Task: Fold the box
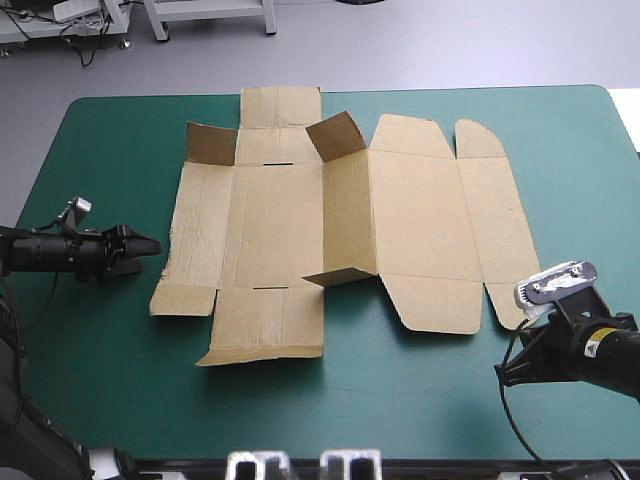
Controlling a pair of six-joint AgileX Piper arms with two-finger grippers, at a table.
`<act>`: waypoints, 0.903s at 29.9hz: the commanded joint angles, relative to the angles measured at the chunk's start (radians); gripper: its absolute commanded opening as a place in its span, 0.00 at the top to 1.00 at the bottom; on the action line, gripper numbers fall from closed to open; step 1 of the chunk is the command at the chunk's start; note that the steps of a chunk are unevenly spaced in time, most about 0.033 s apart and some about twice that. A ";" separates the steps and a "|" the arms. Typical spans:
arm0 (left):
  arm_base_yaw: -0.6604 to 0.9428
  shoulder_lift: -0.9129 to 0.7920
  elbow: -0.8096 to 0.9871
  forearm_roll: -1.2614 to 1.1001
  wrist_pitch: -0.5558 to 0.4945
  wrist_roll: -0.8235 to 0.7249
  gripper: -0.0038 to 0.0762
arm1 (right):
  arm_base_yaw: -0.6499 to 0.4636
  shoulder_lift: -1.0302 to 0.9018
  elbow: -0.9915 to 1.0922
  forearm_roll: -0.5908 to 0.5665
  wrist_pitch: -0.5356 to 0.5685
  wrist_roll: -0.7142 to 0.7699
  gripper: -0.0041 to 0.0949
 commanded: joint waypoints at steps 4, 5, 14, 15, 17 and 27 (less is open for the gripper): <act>-0.074 -0.007 -0.025 -0.020 0.095 0.011 0.31 | -0.003 0.000 -0.023 0.015 -0.042 -0.001 0.98; -0.087 -0.004 -0.025 -0.020 0.089 0.012 0.31 | -0.003 0.000 -0.023 0.017 -0.042 -0.001 0.98; -0.238 0.040 -0.025 -0.042 0.048 0.015 0.31 | -0.003 0.000 -0.023 0.037 -0.042 -0.001 0.98; -0.254 0.046 -0.025 -0.054 0.047 0.015 0.31 | -0.003 0.000 -0.023 0.037 -0.042 -0.001 0.98; -0.274 0.054 -0.025 -0.074 0.034 0.015 0.32 | -0.003 0.000 -0.023 0.041 -0.040 -0.001 0.98; -0.300 0.061 -0.025 -0.161 0.002 0.112 0.96 | -0.003 0.000 -0.023 0.060 -0.042 -0.001 0.98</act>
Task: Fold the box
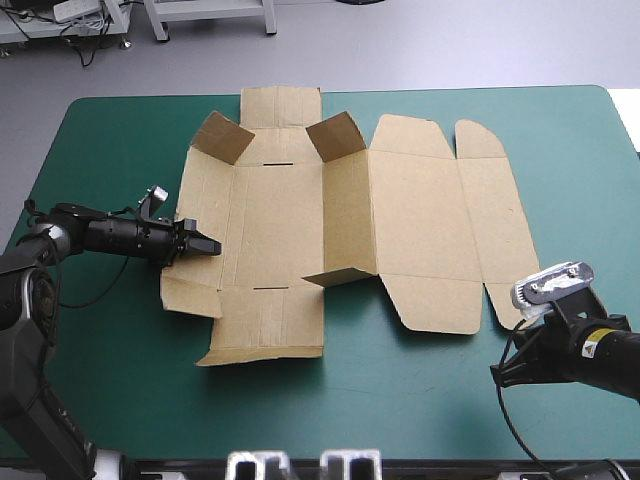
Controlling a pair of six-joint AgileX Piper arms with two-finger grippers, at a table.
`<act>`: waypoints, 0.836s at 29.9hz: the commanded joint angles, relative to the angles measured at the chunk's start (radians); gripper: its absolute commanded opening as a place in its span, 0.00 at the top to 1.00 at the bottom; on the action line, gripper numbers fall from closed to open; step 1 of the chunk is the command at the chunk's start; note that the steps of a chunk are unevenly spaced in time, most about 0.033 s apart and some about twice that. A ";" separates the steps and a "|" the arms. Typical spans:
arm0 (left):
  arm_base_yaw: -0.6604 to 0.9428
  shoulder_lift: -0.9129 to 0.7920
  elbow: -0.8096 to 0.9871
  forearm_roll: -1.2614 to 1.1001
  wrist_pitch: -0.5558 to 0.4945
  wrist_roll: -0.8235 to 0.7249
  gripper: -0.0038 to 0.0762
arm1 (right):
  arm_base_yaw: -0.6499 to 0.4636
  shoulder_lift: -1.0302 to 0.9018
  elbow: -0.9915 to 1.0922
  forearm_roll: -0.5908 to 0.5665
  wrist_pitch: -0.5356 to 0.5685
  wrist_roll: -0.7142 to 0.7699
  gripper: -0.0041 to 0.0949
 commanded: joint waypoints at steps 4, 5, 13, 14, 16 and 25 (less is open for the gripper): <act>-0.012 -0.020 -0.005 -0.134 0.123 0.183 0.96 | -0.003 0.000 -0.023 0.015 -0.042 -0.001 0.98; -0.012 -0.023 -0.005 -0.156 0.123 0.198 0.96 | -0.003 0.000 -0.023 0.015 -0.042 -0.001 0.98; -0.077 -0.100 -0.061 -0.105 0.123 0.256 0.96 | -0.003 0.000 -0.023 0.013 -0.046 -0.001 0.98; -0.094 -0.112 -0.082 -0.089 0.123 0.252 0.96 | -0.003 0.000 -0.023 0.013 -0.046 -0.001 0.98; -0.134 -0.141 -0.134 -0.031 0.123 0.232 0.96 | -0.003 0.000 -0.023 0.009 -0.050 -0.003 0.98; -0.390 -0.259 -0.486 0.394 0.118 0.236 0.96 | -0.003 0.000 -0.023 0.007 -0.101 -0.041 0.98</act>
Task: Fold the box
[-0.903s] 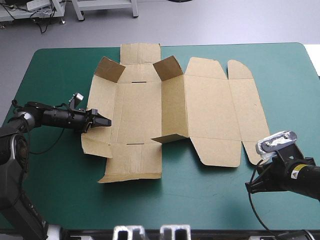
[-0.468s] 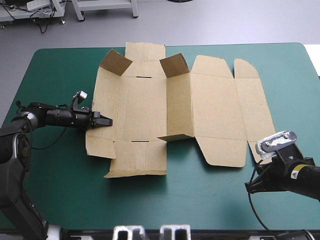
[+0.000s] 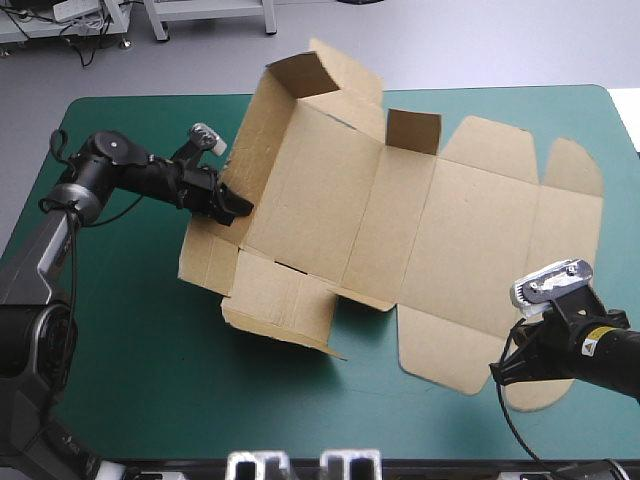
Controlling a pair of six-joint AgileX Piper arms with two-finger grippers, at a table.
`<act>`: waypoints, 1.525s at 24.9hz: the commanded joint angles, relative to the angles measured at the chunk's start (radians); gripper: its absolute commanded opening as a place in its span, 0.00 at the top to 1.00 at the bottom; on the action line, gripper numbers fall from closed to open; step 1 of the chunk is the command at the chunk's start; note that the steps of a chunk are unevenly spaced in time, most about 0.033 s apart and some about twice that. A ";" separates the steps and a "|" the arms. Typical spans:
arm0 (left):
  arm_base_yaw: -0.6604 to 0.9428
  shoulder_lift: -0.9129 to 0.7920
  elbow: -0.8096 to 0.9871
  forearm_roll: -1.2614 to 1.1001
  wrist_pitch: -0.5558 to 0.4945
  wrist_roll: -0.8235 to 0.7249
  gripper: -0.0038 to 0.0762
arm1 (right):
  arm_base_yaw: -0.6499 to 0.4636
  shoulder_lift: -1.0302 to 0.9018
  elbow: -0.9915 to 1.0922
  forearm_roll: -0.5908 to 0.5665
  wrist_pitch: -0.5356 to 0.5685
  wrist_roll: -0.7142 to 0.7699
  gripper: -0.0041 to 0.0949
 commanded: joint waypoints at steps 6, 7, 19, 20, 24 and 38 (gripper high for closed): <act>-0.256 -0.088 -0.430 0.451 0.108 -0.127 0.96 | -0.003 0.000 -0.023 0.004 -0.197 -0.037 0.98; -0.273 -0.087 -0.452 0.472 0.102 -0.119 0.96 | -0.003 0.000 -0.023 0.004 -0.216 -0.045 0.98; -0.622 -0.104 -0.472 1.222 -0.065 -0.339 0.96 | -0.003 0.269 -0.517 -0.071 -0.264 -0.061 0.98; -0.641 -0.104 -0.472 1.240 -0.060 -0.340 0.96 | -0.003 0.290 -0.557 -0.074 -0.264 -0.061 0.98; -0.725 -0.118 -0.448 1.283 -0.108 -0.332 0.96 | -0.003 0.371 -0.694 -0.092 -0.244 -0.061 0.98; -0.763 -0.355 0.072 1.645 -0.518 -0.562 0.96 | -0.003 0.658 -1.071 -0.114 -0.108 -0.074 0.98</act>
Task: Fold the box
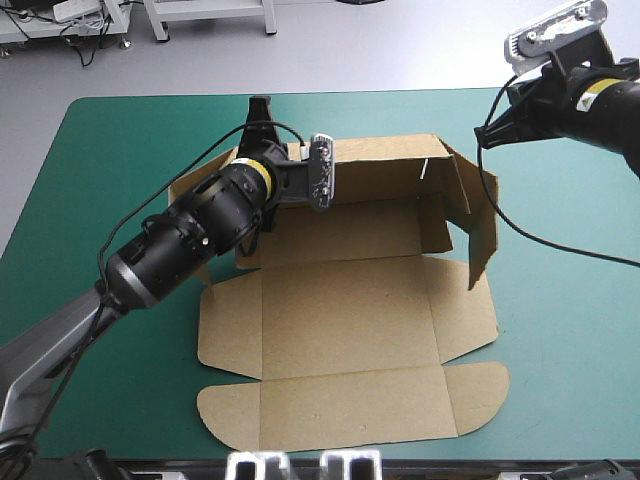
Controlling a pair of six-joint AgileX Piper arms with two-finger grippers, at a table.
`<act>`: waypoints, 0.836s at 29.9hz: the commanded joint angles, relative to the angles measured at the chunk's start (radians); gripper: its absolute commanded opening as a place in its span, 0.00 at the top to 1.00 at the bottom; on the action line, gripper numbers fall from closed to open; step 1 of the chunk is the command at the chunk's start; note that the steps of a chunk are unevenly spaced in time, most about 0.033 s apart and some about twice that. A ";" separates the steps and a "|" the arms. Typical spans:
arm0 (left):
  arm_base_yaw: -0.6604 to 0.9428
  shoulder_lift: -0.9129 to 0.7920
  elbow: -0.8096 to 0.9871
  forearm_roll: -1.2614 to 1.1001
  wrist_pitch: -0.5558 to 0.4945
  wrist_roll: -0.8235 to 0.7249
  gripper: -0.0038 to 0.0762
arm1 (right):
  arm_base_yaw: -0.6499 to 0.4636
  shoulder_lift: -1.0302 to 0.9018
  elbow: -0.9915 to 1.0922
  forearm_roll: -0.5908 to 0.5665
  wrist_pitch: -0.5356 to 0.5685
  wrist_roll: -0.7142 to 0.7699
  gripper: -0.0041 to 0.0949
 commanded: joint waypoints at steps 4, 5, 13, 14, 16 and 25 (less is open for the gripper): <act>-0.006 -0.148 0.263 0.409 -0.287 -0.372 0.96 | -0.003 0.118 -0.163 0.025 0.046 -0.013 0.98; -0.006 -0.150 0.296 0.480 -0.296 -0.439 0.96 | -0.003 0.146 -0.186 0.029 0.065 -0.009 0.98; -0.006 -0.150 0.463 1.017 -0.292 -1.027 0.96 | -0.031 0.350 -0.342 0.178 0.187 0.007 0.98; -0.006 -0.150 0.473 1.054 -0.287 -1.074 0.96 | -0.046 0.366 -0.347 0.211 0.185 -0.002 0.98; -0.006 -0.148 0.487 1.090 -0.271 -1.127 0.96 | -0.079 0.390 -0.346 0.263 0.177 -0.019 0.98; -0.006 -0.148 0.489 1.109 -0.238 -1.172 0.96 | -0.222 0.442 -0.234 0.466 0.189 -0.089 0.98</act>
